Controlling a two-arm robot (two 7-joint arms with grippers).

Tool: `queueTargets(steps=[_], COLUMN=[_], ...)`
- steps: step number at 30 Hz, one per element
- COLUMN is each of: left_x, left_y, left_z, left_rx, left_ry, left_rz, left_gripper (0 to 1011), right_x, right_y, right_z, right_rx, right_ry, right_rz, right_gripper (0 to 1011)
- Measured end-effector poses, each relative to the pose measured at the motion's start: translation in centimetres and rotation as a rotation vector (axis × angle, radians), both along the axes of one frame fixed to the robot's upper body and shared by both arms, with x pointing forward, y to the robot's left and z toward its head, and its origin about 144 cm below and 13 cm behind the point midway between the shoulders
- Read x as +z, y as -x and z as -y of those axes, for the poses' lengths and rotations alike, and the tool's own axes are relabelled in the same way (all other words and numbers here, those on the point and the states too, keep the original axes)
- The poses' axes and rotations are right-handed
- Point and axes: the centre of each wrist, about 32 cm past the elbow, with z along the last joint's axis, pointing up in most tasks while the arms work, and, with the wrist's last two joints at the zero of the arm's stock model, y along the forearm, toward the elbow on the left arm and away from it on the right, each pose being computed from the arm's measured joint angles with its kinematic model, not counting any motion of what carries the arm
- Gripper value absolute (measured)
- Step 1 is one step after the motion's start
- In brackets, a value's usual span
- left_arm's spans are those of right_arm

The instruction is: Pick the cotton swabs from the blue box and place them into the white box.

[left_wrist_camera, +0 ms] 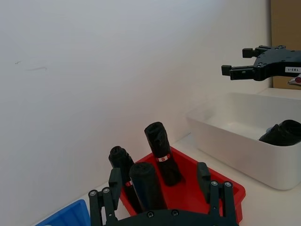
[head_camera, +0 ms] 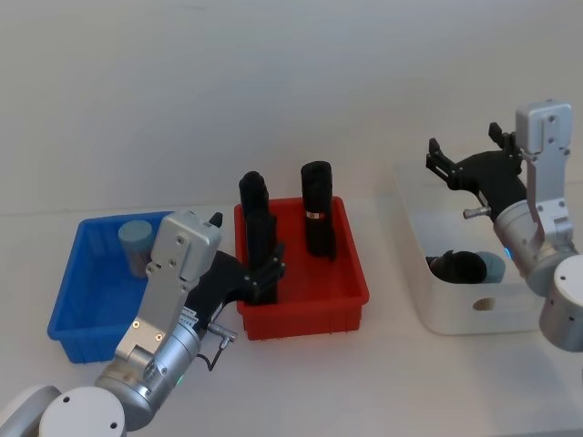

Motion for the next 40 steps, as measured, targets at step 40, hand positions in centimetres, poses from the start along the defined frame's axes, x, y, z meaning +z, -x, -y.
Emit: queueTargets(steps=[40], left_x=[0.00], left_y=[0.00], left_z=[0.00], left_rx=[0.000], left_ry=[0.000], left_rz=[0.000], left_gripper=[1004], right_x=[-0.01], right_y=[0.05], right_z=[0.13], right_rx=[0.003], right_ry=[-0.005], right_rz=[0.009], right_gripper=[1001])
